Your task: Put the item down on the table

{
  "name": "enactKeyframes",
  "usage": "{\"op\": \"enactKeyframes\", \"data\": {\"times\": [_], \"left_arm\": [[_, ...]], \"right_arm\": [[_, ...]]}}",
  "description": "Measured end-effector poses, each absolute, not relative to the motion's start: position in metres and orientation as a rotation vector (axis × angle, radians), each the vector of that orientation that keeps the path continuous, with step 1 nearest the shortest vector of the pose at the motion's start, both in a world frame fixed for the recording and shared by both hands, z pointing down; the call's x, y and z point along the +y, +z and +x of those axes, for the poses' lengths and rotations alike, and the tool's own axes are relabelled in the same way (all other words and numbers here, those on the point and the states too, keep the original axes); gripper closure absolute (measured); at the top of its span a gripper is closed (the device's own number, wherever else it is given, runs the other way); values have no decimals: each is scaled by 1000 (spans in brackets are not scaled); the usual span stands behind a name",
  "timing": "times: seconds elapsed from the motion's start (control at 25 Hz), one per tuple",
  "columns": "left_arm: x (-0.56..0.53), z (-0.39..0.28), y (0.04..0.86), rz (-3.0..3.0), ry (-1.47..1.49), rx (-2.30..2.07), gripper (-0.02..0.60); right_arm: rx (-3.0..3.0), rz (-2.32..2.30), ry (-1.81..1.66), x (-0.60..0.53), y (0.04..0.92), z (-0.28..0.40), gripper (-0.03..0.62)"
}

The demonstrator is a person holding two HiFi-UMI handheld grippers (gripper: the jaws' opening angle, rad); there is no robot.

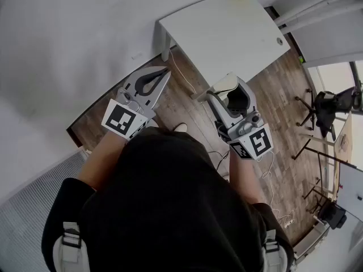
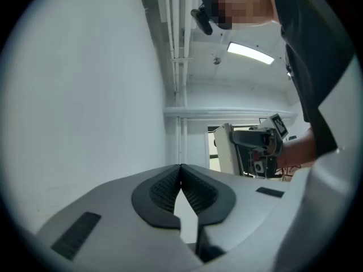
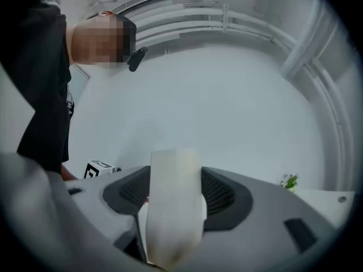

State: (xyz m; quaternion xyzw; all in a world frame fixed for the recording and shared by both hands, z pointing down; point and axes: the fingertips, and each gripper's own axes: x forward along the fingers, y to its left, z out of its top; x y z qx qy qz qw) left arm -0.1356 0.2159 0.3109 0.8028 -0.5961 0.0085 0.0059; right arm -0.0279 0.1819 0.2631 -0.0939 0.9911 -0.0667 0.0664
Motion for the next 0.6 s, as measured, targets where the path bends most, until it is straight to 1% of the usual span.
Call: {"op": "enactKeyframes", "data": {"times": [0.2,0.32,0.48,0.6], "left_arm": [[198,-95,316,2651,86,-1739,588],[212,-78,315,2714,51,-1644,588],[244,-72,318,2804,87,-1500,588],[272,-81,314,2840,43,-1399,588]], "right_arm": [[2979,-372,-133,168,278,-5,312],[2940,-452,-156,193,277,7,312],[2906,-605,-178,237,287,12,312],[2866,-736,-218,269,293,7,312]]}}
